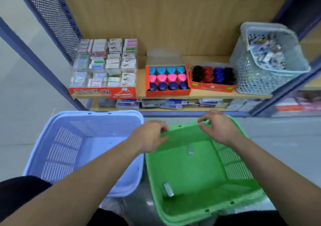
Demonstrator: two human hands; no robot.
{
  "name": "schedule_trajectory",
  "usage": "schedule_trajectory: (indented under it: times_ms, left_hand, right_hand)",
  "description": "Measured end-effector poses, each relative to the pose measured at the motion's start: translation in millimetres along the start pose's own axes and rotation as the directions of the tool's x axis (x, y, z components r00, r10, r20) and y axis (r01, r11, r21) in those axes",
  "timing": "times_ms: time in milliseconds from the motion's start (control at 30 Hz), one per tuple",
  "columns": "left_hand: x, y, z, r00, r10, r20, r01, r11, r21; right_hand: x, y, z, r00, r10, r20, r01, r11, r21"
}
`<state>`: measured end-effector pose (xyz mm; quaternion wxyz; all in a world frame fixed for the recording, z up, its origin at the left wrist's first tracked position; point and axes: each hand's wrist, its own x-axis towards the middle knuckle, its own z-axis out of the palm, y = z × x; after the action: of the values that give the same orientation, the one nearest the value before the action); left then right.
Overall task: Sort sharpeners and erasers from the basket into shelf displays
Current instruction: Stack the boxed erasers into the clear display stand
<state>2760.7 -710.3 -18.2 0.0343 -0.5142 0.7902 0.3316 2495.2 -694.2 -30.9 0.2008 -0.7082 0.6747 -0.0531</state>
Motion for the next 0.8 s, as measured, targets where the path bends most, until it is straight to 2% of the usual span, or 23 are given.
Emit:
schedule_trajectory:
  times_ms: [100, 233, 367, 500, 667, 800]
  left_hand:
    - [8.9, 20.1, 67.9, 0.996, -0.027, 0.09, 0.032, 0.998, -0.054]
    - [27.5, 20.5, 144.2, 0.957, -0.165, 0.238, 0.176, 0.984, -0.024]
    - [46.3, 8.2, 195.0, 0.879, -0.343, 0.331, 0.379, 0.924, -0.051]
    - [58.8, -7.5, 224.6, 0.809, -0.431, 0.399, 0.5, 0.862, -0.083]
    - [56.1, -12.0, 232.1, 0.796, -0.414, 0.441, 0.399, 0.907, 0.132]
    - [53.3, -14.0, 240.2, 0.775, -0.365, 0.515, 0.306, 0.931, 0.2]
  right_hand:
    - [-35.1, 55.9, 21.9, 0.99, 0.087, 0.112, -0.084, 0.996, -0.03]
    - [-43.3, 97.8, 72.2, 0.935, 0.148, 0.323, -0.16, 0.987, 0.009]
    - [-17.0, 104.5, 138.9, 0.876, 0.092, 0.474, -0.107, 0.994, 0.006]
    - [17.4, 104.3, 191.2, 0.852, 0.015, 0.523, -0.057, 0.996, 0.065]
    - [14.0, 118.8, 223.8, 0.824, -0.003, 0.566, 0.032, 0.999, -0.042]
    - [16.4, 127.2, 225.1, 0.894, 0.02, 0.448, 0.02, 0.996, -0.083]
